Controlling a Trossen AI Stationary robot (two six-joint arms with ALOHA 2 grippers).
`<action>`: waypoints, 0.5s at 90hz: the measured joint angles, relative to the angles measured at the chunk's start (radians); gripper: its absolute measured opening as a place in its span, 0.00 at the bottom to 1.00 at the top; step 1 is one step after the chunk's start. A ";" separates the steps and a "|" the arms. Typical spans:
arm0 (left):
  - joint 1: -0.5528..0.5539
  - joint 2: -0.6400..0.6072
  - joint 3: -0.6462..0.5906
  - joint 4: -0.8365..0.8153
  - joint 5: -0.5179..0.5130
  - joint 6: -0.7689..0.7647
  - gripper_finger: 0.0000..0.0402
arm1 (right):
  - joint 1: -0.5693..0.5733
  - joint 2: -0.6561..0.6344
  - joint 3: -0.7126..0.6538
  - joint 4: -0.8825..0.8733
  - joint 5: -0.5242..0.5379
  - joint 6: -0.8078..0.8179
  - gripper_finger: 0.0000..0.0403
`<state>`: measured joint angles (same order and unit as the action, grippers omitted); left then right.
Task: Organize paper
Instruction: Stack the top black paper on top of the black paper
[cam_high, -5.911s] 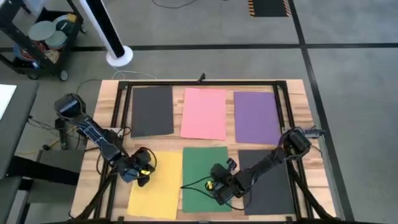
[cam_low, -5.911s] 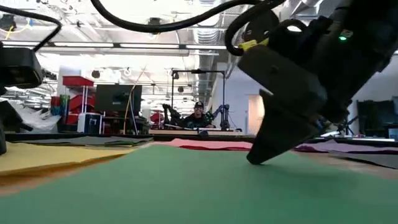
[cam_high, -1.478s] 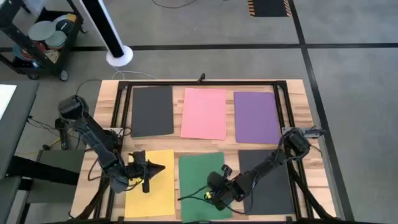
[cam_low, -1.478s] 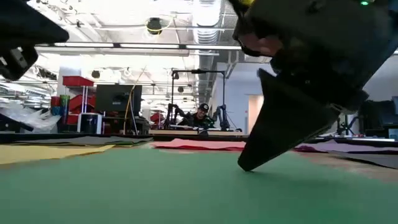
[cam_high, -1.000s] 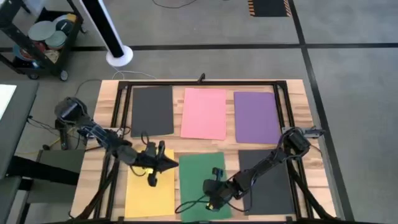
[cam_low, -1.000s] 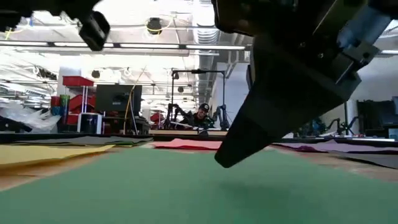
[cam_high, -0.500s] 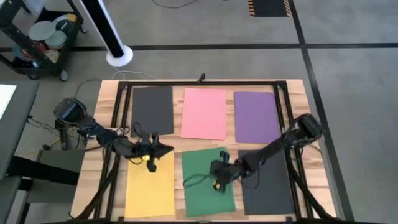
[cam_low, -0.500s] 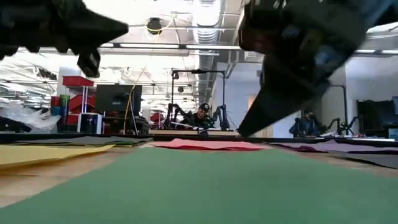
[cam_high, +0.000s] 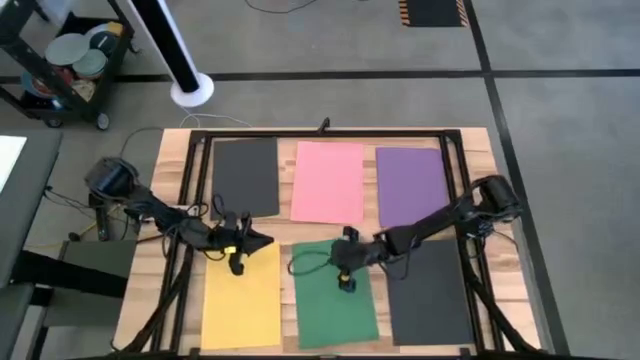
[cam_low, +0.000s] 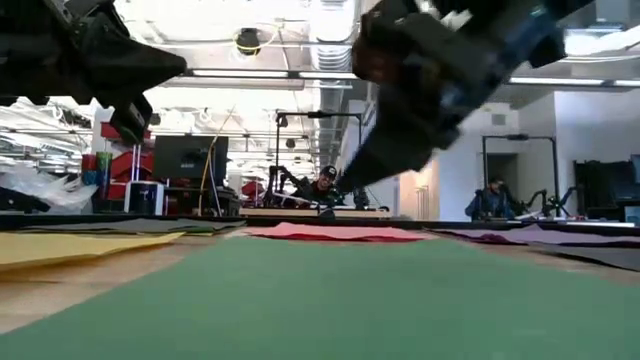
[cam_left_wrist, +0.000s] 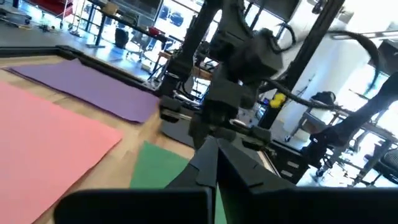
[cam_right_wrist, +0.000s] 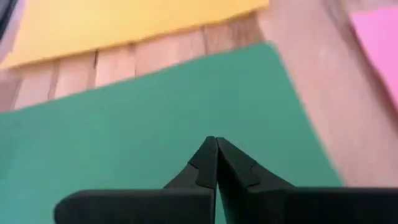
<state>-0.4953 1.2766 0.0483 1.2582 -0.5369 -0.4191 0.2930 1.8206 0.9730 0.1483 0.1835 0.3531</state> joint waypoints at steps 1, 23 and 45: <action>0.000 -0.002 0.000 -0.012 -0.006 0.000 0.00 | -0.006 0.000 0.000 0.007 -0.007 -0.007 0.00; 0.024 -0.054 -0.034 0.059 -0.112 0.034 0.00 | -0.121 -0.001 0.016 0.032 -0.101 -0.077 0.00; 0.229 -0.112 -0.039 -0.048 0.078 -0.008 0.00 | -0.223 -0.001 0.060 0.018 -0.174 -0.234 0.00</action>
<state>-0.2666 1.1645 0.0097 1.2101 -0.4589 -0.4267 0.0704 1.8198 1.0328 0.1662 0.0096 0.1194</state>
